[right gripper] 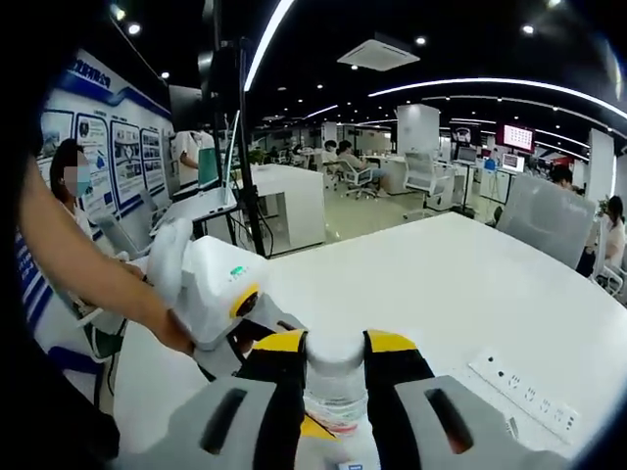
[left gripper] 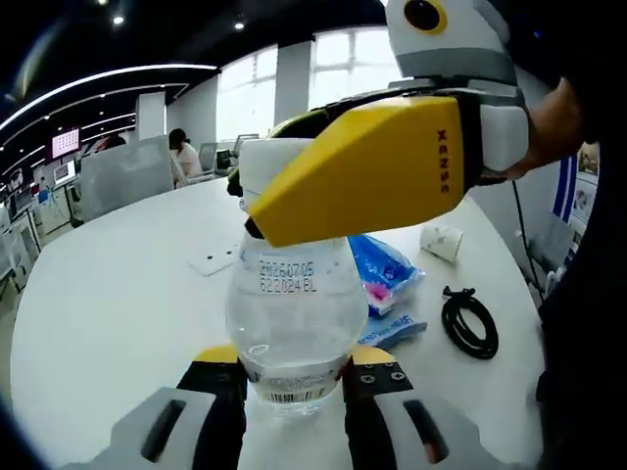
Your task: Arrange the tabletop items into an orderly group along one side of the table until the central work area is clear of visible clutter.
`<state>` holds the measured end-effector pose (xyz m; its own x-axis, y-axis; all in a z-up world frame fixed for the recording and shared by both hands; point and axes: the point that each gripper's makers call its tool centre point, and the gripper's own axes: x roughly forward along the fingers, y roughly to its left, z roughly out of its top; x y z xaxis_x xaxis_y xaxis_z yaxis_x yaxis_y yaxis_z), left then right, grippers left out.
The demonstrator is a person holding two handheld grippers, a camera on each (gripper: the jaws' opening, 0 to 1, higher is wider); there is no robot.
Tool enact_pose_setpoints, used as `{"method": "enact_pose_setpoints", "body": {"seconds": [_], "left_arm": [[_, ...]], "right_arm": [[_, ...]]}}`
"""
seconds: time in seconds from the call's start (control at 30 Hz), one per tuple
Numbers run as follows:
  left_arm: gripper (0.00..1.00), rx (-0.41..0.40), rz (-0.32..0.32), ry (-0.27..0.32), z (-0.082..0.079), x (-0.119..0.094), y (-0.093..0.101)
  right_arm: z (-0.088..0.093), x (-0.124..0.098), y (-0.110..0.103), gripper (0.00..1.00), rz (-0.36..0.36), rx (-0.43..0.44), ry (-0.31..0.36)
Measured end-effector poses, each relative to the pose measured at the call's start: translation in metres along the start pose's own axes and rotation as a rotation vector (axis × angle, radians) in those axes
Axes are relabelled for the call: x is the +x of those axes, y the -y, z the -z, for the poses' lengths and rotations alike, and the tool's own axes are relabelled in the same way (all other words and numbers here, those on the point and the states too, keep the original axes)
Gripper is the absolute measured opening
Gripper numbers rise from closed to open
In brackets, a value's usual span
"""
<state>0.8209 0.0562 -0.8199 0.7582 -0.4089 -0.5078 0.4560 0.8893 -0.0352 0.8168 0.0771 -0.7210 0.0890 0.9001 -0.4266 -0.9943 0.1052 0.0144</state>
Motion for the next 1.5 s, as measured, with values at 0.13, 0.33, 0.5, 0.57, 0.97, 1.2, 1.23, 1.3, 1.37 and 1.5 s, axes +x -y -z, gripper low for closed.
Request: {"method": "enact_pose_setpoints", "body": {"seconds": [0.13,0.33,0.5,0.57,0.97,1.2,1.23,1.3,1.37,1.5], "left_arm": [[0.36,0.005,0.028,0.003,-0.001,-0.001,0.001],[0.38,0.033,0.030,0.031,-0.007,-0.003,0.010],[0.39,-0.030,-0.007,0.078,-0.015,-0.005,0.012],[0.40,-0.046,-0.049,0.121,-0.020,-0.009,0.010],[0.39,-0.028,-0.045,0.135,-0.019,-0.007,0.008],[0.38,-0.010,-0.012,0.131,-0.019,-0.006,0.007],[0.38,-0.008,-0.007,0.129,-0.018,-0.005,0.006],[0.37,0.000,0.006,0.121,-0.018,-0.005,0.006],[0.37,0.007,0.017,0.113,-0.019,-0.005,0.007],[0.36,0.024,0.060,0.088,-0.019,-0.005,0.008]], "right_arm": [[-0.002,0.000,-0.002,0.18,-0.028,-0.030,0.022],[-0.003,-0.001,-0.004,0.19,-0.080,-0.139,0.036],[-0.002,-0.006,-0.005,0.20,-0.137,-0.140,0.040],[-0.002,-0.007,-0.004,0.22,-0.148,-0.140,0.050],[0.000,-0.006,-0.011,0.21,-0.270,-0.101,0.090],[0.000,-0.003,-0.011,0.19,-0.287,-0.121,0.107],[0.000,-0.003,-0.011,0.19,-0.288,-0.119,0.107],[-0.001,-0.003,-0.011,0.18,-0.288,-0.113,0.108],[-0.001,-0.003,-0.011,0.18,-0.285,-0.106,0.104],[-0.001,-0.003,-0.009,0.18,-0.267,-0.080,0.094]]}}
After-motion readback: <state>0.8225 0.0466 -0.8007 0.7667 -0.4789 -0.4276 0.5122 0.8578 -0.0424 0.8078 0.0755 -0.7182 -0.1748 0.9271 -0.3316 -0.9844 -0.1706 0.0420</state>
